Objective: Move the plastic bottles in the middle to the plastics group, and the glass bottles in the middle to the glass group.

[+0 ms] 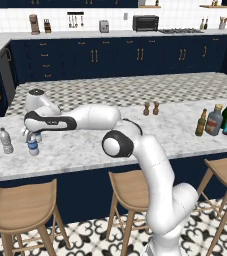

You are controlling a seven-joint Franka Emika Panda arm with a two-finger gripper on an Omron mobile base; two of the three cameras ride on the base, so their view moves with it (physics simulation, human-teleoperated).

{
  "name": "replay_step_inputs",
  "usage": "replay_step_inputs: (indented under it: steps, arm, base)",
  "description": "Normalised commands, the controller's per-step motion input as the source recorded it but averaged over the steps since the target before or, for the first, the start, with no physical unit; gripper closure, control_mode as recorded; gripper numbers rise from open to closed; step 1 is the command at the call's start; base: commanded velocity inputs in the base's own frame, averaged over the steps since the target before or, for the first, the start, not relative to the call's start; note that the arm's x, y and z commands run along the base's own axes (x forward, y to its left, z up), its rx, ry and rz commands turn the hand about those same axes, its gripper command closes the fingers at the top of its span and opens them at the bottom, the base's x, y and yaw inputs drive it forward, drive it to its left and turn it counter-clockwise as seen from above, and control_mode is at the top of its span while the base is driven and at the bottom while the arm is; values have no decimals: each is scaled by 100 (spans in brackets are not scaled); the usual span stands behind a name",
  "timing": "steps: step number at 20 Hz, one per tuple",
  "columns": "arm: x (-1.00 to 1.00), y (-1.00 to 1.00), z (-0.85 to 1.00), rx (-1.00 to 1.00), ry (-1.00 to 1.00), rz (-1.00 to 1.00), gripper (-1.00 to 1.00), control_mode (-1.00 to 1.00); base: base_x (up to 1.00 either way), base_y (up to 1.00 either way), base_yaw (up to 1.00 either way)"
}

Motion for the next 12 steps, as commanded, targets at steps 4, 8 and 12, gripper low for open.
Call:
replay_step_inputs:
  steps: [4,8,12]
  arm:
    - [14,9,0,5,0,0,100,-100]
    - [5,9,0,2,0,0,100,-100]
    - [10,4,-1,0,0,0,100,-100]
  base:
    - [0,0,0]
    - [0,0,0]
    - [0,0,0]
